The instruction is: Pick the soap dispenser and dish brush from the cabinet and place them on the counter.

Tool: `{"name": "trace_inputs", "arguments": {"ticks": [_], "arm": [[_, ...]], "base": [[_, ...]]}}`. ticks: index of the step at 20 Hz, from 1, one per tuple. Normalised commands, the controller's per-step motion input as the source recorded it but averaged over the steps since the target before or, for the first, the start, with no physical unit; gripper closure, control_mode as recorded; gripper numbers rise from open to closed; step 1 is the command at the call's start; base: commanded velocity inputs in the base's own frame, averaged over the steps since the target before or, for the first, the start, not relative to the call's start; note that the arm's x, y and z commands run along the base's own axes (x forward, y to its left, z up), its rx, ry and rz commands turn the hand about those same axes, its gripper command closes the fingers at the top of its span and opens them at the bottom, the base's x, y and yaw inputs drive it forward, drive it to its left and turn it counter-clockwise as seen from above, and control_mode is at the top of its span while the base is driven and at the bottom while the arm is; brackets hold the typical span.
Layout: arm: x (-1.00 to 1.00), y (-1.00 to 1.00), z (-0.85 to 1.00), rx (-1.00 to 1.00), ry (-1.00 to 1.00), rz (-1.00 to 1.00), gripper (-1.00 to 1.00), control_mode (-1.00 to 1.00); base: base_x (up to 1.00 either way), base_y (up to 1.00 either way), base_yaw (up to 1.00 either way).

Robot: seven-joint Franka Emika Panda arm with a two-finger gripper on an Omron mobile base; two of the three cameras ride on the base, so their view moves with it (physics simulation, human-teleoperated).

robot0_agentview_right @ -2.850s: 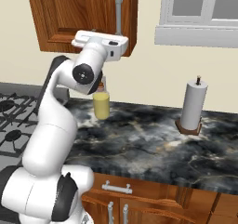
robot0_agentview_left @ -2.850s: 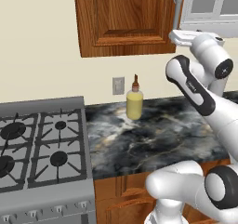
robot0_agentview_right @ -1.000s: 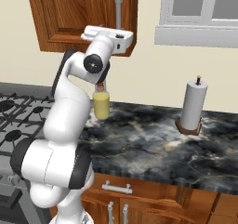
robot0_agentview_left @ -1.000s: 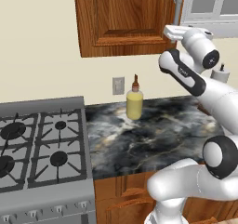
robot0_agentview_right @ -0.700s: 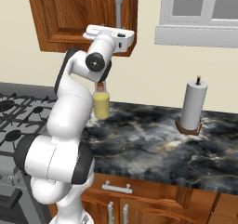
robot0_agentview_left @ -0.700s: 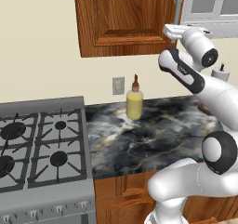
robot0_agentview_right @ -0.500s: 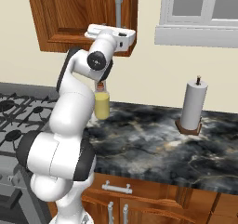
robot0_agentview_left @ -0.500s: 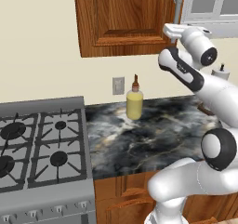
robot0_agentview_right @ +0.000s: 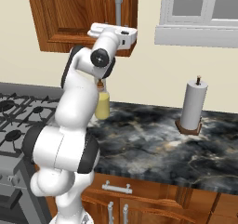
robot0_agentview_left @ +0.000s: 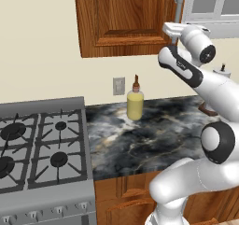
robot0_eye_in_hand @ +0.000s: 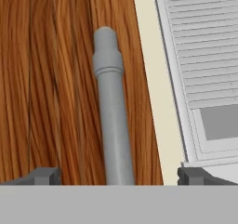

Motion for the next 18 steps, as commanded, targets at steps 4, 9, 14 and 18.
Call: {"name": "trace_inputs", "arguments": {"ticks": [4, 9, 14, 18], "arm": [[0.19, 0.0, -0.03, 0.0, 0.0, 0.0, -1.0, -1.0], [0.15, -0.01, 0.0, 0.0, 0.0, 0.0, -1.0, -1.0], [0.15, 0.0, 0.0, 0.0, 0.0, 0.0, -1.0, -1.0], [0.17, 0.0, 0.0, 0.0, 0.0, 0.0, -1.0, -1.0]], "base": [[0.0, 0.0, 0.0], [0.0, 0.0, 0.0], [0.0, 0.0, 0.0], [0.0, 0.0, 0.0]]}}
